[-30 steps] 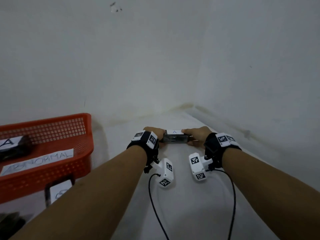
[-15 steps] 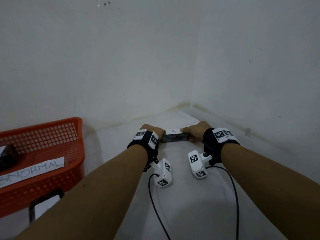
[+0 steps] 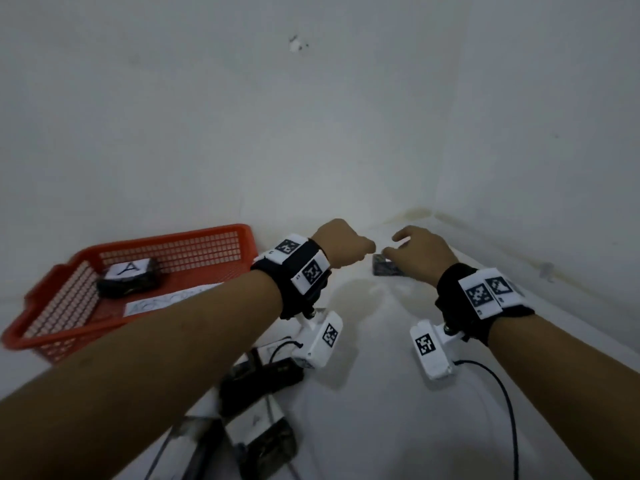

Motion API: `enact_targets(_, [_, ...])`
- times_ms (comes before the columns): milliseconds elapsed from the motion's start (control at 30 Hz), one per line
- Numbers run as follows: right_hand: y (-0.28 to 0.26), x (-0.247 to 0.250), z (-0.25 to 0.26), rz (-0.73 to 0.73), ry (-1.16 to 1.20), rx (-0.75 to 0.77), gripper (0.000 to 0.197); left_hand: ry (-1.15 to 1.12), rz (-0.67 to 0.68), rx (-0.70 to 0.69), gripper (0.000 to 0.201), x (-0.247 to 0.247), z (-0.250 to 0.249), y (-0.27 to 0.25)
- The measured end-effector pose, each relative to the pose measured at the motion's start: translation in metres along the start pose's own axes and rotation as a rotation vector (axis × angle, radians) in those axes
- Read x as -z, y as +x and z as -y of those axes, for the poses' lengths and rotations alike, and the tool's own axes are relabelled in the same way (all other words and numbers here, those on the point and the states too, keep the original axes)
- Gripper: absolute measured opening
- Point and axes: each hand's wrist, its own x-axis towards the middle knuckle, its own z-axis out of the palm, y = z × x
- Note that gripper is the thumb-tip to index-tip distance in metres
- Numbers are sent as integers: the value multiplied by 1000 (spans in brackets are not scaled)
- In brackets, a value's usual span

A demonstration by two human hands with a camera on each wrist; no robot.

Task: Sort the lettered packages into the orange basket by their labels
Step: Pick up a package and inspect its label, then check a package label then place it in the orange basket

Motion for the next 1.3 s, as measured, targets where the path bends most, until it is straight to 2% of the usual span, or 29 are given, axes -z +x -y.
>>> enact_targets(100, [-44, -11, 41, 112, -77, 130, 61, 238, 3, -69, 32, 30, 10, -61])
enact_targets(200, [-86, -26, 75, 188, -124, 263, 72, 425, -52, -115, 54, 62, 31, -119])
enact_targets(300, [-119, -44, 101, 272, -118, 368, 79, 520, -76, -59, 58, 93, 63, -166])
enact_targets(433, [-153, -71, 125, 346, -87, 464, 80, 491, -80, 1, 39, 127, 112, -213])
enact_targets(567, [-176, -94, 141, 369, -65, 549, 66, 539, -70, 88, 42, 148, 148, -252])
enact_targets(667, [-185, -114, 150, 396, -112, 596, 94, 510, -64, 91, 30, 156, 166, -277])
enact_targets(767, [-193, -134, 160, 435, -170, 614, 104, 517, -79, 106, 40, 163, 181, -301])
enact_targets(933, [-212, -150, 185, 479, -262, 635, 106, 590, -73, 241, 65, 173, 209, -324])
enact_targets(1100, [-211, -160, 203, 535, -290, 597, 92, 620, -79, 217, 62, 170, 223, -313])
enact_targets(1200, [-206, -168, 208, 546, -319, 545, 76, 630, -58, 170, 66, 161, 232, -286])
enact_targets(1300, [-199, -175, 211, 533, -366, 514, 56, 670, -28, 149, 56, 150, 236, -259])
